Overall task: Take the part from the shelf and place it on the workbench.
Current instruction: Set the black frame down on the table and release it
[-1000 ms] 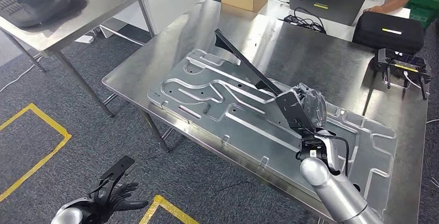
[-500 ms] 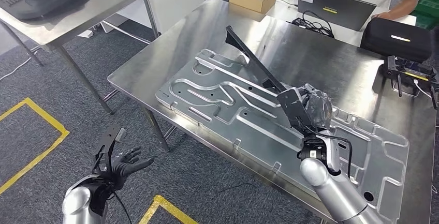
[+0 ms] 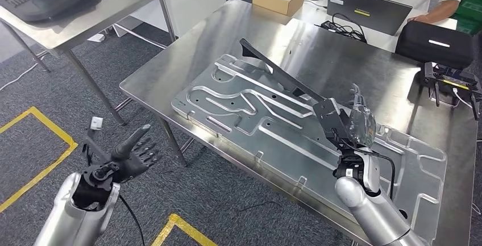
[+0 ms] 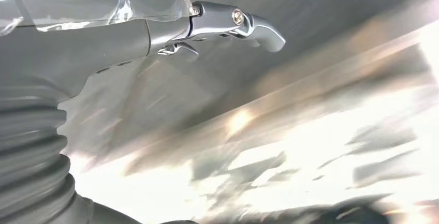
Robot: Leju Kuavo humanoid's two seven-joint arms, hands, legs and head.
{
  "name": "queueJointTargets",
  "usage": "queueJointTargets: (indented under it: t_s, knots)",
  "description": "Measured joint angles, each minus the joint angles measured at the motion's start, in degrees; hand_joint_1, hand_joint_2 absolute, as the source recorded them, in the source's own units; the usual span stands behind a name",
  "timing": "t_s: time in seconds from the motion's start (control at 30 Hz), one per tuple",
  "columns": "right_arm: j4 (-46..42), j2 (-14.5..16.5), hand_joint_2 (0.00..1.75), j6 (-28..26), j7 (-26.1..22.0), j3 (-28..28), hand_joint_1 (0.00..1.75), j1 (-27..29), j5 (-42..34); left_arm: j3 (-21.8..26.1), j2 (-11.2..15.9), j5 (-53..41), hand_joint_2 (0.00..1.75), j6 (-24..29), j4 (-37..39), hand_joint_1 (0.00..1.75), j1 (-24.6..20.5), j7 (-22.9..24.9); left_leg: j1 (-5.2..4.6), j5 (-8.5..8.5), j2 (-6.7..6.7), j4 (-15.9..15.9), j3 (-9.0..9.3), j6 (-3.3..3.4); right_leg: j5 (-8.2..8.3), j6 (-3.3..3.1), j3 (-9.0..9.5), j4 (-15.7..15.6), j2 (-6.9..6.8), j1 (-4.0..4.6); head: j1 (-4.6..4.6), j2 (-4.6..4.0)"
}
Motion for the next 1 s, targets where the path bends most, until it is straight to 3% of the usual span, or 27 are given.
queueJointTargets:
  t_s: [0.03,0.1,0.17,0.37,0.43,0.53,0.83,1.0]
  knots:
    - [0.1,-0.1,0.00,0.3,0.8,0.0,0.00,0.0,0.8,-4.4,2.5,5.6,0.00,1.7,-1.0,0.00,-0.7,0.2,-0.04,-0.01,0.08,-0.1,0.13,-0.01,0.00,-0.01,0.05,0.0,0.10,0.00,-0.01,0.00]
    - [0.3,-0.3,0.00,3.1,3.5,-0.1,0.00,-0.1,4.8,-12.2,6.6,7.8,0.00,0.4,-2.9,0.00,-0.9,0.3,-0.06,-0.03,0.36,-0.1,0.21,-0.04,0.04,-0.08,0.00,0.0,0.47,-0.01,-0.01,0.00]
    - [0.7,-0.6,0.00,9.0,5.9,-0.5,0.00,-0.2,10.1,-17.8,9.5,2.8,0.00,-1.6,-4.3,0.00,-0.8,0.4,-0.02,-0.05,0.52,-0.1,0.21,-0.06,0.08,-0.15,-0.05,0.0,0.66,-0.01,0.00,0.00]
    - [2.3,-0.7,0.00,43.4,6.8,-2.7,0.00,-0.3,17.2,-29.2,15.8,-2.4,0.00,-3.2,-6.7,0.00,-0.9,0.3,0.09,0.01,0.40,-0.2,0.23,-0.15,0.04,-0.20,0.00,0.0,0.40,0.10,-0.01,0.00]
    - [2.6,-0.3,0.00,50.9,6.8,-3.3,0.00,-0.4,18.4,-31.6,17.0,-2.3,0.00,-3.5,-6.9,0.00,-1.0,0.3,0.11,0.02,0.38,-0.2,0.24,-0.17,0.03,-0.21,0.03,0.0,0.36,0.13,0.00,0.00]
    - [2.8,0.3,0.00,53.7,6.8,-4.1,0.00,-0.8,18.7,-34.2,18.4,-1.7,0.00,-3.7,-7.1,0.00,-1.1,0.3,0.16,0.00,0.39,-0.2,0.31,-0.20,-0.04,-0.32,0.10,0.0,0.36,0.18,0.00,0.00]
    - [2.8,0.4,0.00,54.4,6.8,-5.9,0.00,-0.9,18.8,-38.3,21.3,-1.6,0.00,-3.2,-8.3,0.00,-0.9,0.3,0.16,-0.03,0.30,-0.2,0.37,-0.24,-0.08,-0.38,0.16,0.0,0.23,0.18,0.00,0.00]
    - [2.1,0.3,0.00,51.1,6.8,-6.8,0.00,-0.1,19.8,-39.6,22.3,-1.8,0.00,-2.0,-8.9,0.00,-0.6,0.3,0.15,-0.02,0.30,-0.2,0.38,-0.23,-0.05,-0.37,0.21,0.0,0.21,0.16,0.00,0.00]
